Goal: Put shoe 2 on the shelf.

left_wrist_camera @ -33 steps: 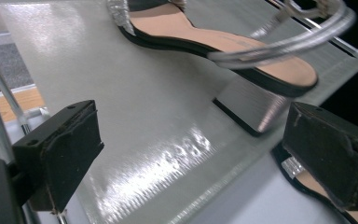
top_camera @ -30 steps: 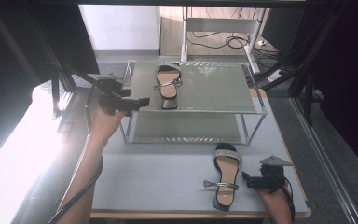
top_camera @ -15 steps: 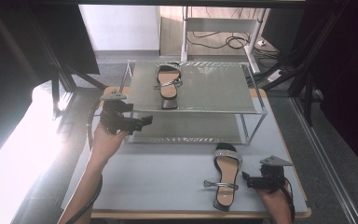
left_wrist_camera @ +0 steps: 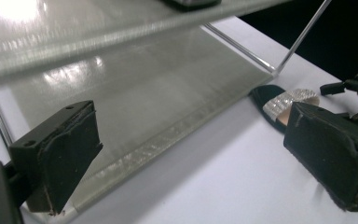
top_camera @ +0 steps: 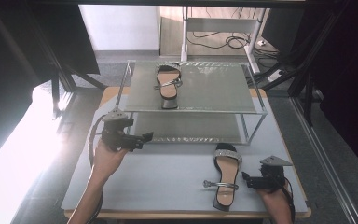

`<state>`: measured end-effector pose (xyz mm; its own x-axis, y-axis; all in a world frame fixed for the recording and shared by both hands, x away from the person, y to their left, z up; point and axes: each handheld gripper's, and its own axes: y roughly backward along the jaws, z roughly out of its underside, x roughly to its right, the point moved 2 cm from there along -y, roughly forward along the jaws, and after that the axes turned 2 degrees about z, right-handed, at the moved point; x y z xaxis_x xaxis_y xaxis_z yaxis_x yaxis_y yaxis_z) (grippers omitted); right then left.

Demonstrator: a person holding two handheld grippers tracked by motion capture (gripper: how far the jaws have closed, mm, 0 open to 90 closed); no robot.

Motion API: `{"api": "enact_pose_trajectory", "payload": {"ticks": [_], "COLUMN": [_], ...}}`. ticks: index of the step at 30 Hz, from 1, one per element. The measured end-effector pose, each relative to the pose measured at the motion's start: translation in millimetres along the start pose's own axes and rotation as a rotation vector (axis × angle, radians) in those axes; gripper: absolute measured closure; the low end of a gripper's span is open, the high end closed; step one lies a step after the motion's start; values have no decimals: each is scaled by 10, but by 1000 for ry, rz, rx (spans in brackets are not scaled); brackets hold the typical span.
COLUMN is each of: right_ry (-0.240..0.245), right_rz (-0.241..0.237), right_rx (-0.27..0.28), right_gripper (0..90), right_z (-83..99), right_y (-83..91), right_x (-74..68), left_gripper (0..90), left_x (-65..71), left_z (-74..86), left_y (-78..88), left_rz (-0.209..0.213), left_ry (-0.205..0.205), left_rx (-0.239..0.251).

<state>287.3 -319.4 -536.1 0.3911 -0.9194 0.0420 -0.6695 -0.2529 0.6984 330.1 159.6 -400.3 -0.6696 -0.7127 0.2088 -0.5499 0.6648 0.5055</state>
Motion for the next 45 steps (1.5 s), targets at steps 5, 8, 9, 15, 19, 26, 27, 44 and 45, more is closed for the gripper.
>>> {"api": "enact_pose_trajectory", "payload": {"ticks": [5,8,9,15,19,26,27,44,45], "right_ry": [-1,-2,-2,-3,-2,-5,-6,-26,-21], "right_rz": [-1,-3,-3,-7,-9,-31,-29,40,41], "right_rx": [-1,-3,-3,-4,-4,3,0,5,-1], "right_gripper": [32,31,31,31,34,51,50,59,59], "right_z": [-1,-3,-3,-6,-8,-11,-12,-311,-322], "right_y": [0,-1,-1,1,4,21,21,-96,-123], "right_x": [2,4,4,6,5,25,32,230,220], "left_gripper": [28,23,22,12,0,0,0,0,0], "left_x": [1,-33,-33,-82,-95,-103,-97,-63,-58], "left_z": [177,334,334,565,720,950,969,1328,1330], "left_y": [-35,-70,-70,-111,-153,-248,-262,-513,-516], "left_rz": [-14,-30,-30,-56,-71,-120,-117,-204,-201], "left_ry": [1,13,13,28,31,31,36,-10,-10], "left_rx": [-1,-6,-6,-20,-41,-85,-86,-274,-272]}}
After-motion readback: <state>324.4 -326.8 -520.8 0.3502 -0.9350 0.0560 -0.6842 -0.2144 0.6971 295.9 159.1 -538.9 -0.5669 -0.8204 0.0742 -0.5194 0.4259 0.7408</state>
